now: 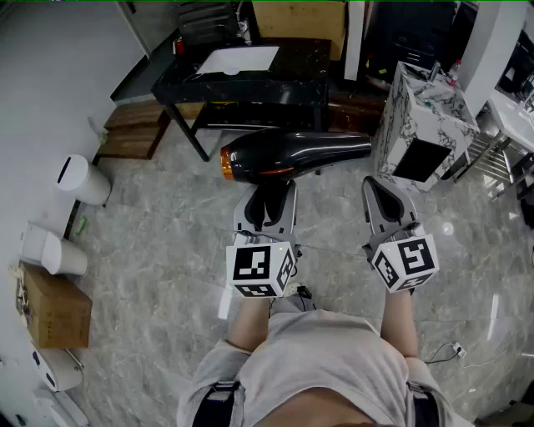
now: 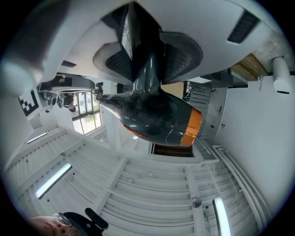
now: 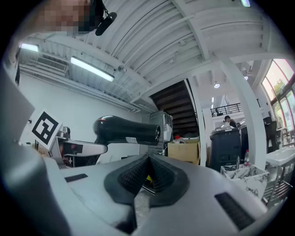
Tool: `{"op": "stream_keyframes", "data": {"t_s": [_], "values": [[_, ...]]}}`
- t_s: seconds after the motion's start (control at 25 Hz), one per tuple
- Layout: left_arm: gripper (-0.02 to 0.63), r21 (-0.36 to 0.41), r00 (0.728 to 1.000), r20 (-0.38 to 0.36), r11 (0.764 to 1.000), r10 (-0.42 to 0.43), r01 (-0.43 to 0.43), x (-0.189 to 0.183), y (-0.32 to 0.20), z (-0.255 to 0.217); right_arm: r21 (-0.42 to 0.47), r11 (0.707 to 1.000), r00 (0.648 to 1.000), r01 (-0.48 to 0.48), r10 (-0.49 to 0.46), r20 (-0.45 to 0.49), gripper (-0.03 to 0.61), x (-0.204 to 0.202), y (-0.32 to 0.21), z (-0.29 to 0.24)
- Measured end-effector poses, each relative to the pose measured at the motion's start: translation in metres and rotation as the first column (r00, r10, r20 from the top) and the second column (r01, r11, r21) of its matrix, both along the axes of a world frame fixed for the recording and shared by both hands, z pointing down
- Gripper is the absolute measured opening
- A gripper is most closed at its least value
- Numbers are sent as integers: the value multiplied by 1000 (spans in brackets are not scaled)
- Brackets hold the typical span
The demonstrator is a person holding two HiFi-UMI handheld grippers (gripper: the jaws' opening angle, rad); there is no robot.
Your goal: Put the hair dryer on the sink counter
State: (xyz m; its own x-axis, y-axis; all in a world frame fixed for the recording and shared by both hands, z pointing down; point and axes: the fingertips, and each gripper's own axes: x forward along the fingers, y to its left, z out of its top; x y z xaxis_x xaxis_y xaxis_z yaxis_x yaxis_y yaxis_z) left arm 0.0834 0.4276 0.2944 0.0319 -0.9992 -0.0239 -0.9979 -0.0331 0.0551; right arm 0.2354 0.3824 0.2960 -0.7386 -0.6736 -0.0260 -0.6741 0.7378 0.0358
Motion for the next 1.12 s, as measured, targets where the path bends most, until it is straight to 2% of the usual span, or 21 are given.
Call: {"op": "stream_keyframes", "data": {"t_s": [0.44, 0.8, 1.12], "values": [[193, 4, 1000, -12, 1000, 4, -4, -13, -9, -2, -5, 1000, 1000, -6, 6, -5, 10, -11, -9, 1], [193, 5, 1000, -23, 1000, 21, -20, -44, -29, 1, -6, 1000, 1000, -15, 15, -17, 10, -44, -26, 4], [193, 7, 997, -30, 997, 71, -71, -80, -58, 6, -10, 999, 998, -46, 46, 48, 9, -81, -47, 3]]}}
